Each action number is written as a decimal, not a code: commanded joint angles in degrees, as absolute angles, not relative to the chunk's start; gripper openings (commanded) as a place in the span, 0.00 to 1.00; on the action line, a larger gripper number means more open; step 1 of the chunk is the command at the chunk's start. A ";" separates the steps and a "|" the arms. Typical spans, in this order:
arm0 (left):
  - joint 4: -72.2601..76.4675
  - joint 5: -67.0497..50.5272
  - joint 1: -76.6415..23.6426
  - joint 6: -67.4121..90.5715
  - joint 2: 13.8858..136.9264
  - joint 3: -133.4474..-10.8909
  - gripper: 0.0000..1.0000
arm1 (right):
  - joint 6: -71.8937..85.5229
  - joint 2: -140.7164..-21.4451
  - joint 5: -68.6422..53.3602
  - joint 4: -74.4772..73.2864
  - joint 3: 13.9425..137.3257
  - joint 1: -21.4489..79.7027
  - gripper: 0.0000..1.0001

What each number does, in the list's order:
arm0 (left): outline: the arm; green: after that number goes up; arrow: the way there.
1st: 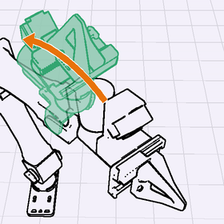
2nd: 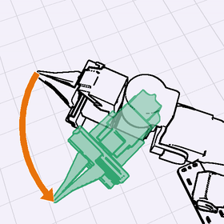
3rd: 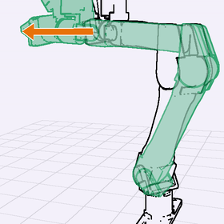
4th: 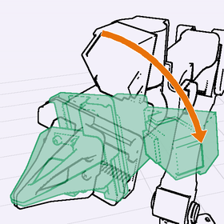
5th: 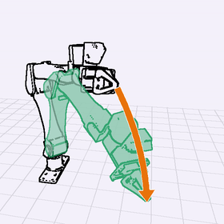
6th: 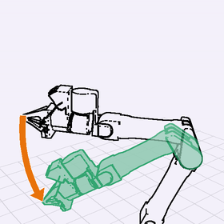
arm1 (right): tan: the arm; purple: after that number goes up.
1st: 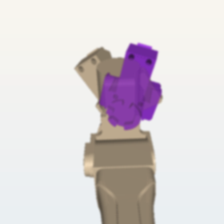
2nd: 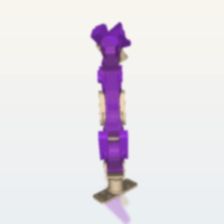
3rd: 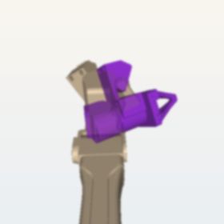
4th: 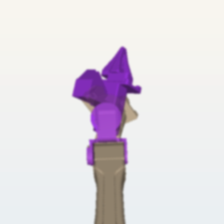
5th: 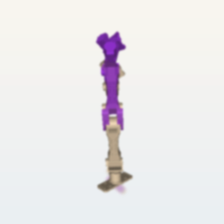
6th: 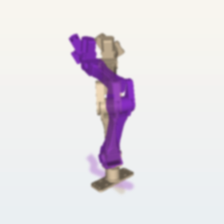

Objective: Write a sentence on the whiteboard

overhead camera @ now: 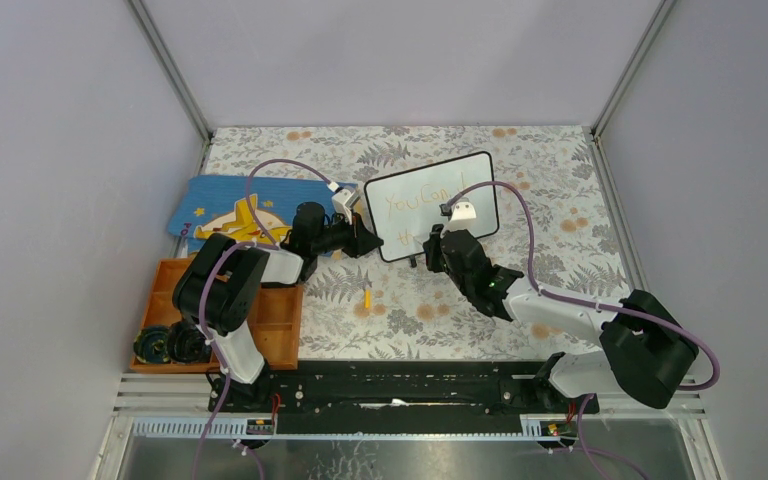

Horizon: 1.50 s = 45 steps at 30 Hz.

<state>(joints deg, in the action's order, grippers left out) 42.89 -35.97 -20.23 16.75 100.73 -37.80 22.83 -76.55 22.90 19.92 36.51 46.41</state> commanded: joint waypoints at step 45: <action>39.57 -33.84 -20.95 13.10 100.55 -38.48 0.20 | 21.45 -73.94 23.27 21.03 41.86 43.86 0.00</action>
<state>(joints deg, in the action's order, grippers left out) 42.74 -35.97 -20.27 16.05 100.62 -37.80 22.28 -73.34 22.96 18.55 39.09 44.38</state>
